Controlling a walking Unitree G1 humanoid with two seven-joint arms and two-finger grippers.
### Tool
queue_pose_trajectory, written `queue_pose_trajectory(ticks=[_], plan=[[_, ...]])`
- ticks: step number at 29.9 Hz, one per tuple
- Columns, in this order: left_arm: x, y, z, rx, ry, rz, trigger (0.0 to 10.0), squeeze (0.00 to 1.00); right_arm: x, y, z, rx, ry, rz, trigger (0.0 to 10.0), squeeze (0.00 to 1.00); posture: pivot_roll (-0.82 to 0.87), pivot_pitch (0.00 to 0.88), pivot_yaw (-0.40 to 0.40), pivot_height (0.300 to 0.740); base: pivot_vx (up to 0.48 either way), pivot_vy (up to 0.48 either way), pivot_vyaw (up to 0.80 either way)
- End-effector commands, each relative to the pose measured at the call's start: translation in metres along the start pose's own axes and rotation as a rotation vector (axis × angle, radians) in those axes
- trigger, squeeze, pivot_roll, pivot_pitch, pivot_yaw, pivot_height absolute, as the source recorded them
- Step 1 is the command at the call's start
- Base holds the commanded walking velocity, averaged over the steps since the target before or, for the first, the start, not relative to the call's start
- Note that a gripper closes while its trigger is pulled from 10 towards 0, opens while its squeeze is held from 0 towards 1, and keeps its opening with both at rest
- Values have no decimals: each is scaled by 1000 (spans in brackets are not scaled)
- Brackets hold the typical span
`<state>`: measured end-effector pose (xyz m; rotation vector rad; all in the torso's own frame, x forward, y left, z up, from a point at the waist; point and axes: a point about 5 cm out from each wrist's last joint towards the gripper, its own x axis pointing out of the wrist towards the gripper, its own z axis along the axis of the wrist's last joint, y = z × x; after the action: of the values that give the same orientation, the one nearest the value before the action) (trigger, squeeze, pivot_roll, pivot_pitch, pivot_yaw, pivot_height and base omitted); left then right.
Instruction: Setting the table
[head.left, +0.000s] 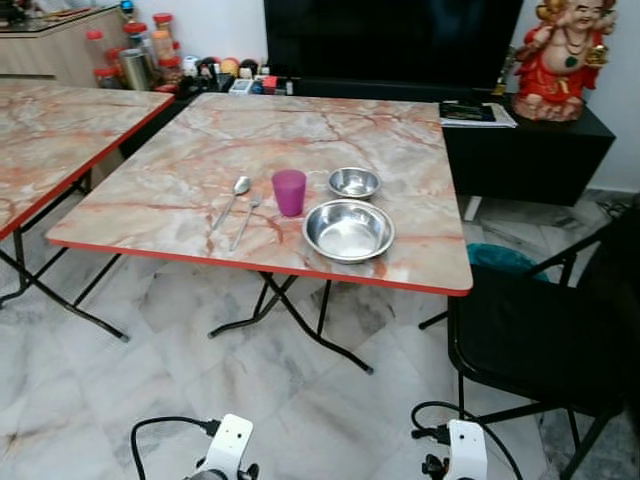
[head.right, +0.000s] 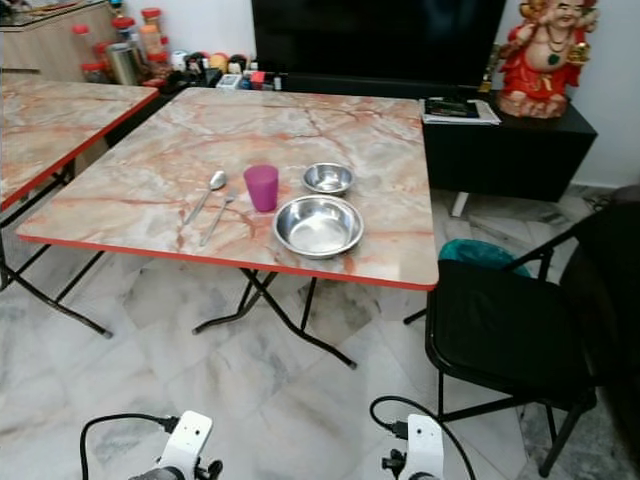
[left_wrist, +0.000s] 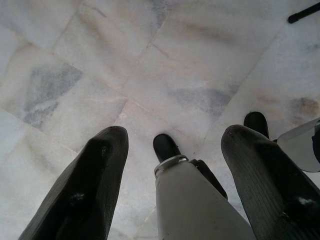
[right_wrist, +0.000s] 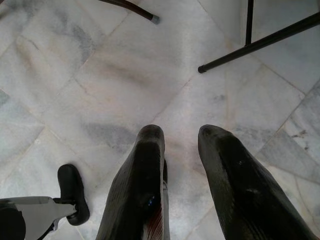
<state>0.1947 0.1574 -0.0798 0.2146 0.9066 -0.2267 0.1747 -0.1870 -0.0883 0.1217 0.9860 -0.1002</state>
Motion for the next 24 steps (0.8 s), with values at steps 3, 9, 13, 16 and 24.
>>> queue_pose_trajectory(ticks=[3, 9, 13, 16, 24], plan=[[0, 1, 1, -19, -3, 11, 10000, 0, 1, 2, 5, -5, -9, 9, 10000, 0, -101, 0, -30, 740, 0, 0, -781], [0, 4, 5, -31, -25, 23, 10000, 0, 1, 2, 5, -22, -7, 13, 10000, 0, -96, 0, -37, 740, 0, 0, -732], [-1, 6, 2, -34, -25, 31, 10000, 0, 1, 2, 6, -27, -10, 13, 10000, 0, -95, 0, -38, 740, 0, 0, -103], [-1, 6, 3, -36, -34, 36, 10000, 0, 1, 2, 6, -28, -11, 15, 10000, 0, -96, 0, -36, 740, 0, 0, 0], [-4, 21, 16, -72, -159, 194, 10000, 0, 1, 2, 4, -27, -8, 13, 10000, 0, -99, 0, -32, 740, 0, 0, 0]])
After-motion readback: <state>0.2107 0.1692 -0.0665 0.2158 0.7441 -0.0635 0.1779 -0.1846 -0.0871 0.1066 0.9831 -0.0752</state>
